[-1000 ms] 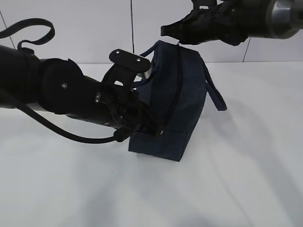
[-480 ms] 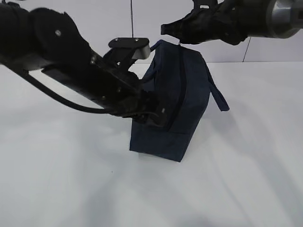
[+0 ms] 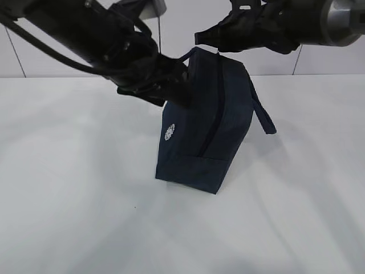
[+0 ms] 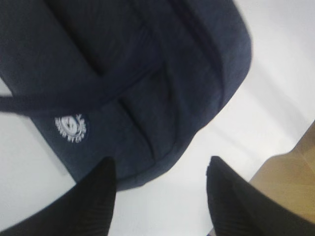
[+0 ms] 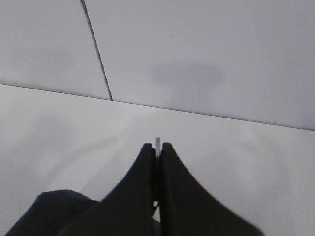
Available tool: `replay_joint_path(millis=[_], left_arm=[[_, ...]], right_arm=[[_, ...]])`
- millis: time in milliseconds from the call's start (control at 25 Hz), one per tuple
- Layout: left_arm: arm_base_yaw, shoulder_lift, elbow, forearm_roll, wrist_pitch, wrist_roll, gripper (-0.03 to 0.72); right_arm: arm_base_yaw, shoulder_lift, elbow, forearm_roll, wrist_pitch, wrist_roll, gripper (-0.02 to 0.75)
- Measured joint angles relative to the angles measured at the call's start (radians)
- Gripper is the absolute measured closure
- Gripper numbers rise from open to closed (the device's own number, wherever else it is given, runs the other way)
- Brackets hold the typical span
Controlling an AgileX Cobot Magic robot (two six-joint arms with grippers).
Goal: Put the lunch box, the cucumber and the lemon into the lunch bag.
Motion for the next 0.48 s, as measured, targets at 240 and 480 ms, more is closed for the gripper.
replay_joint_path(millis=[240,480], left_arm=[[0.000,0.000,-0.073,0.000,-0.031,-0.004,0.270],[0.000,0.055,-0.123,0.002,-0.077,-0.006,0.270]], right_arm=[[-0.002,0.000,0.000,-0.031,0.000,0.000,0.731],[-0.002,0.000,0.000,-0.032,0.000,0.000,0.731]])
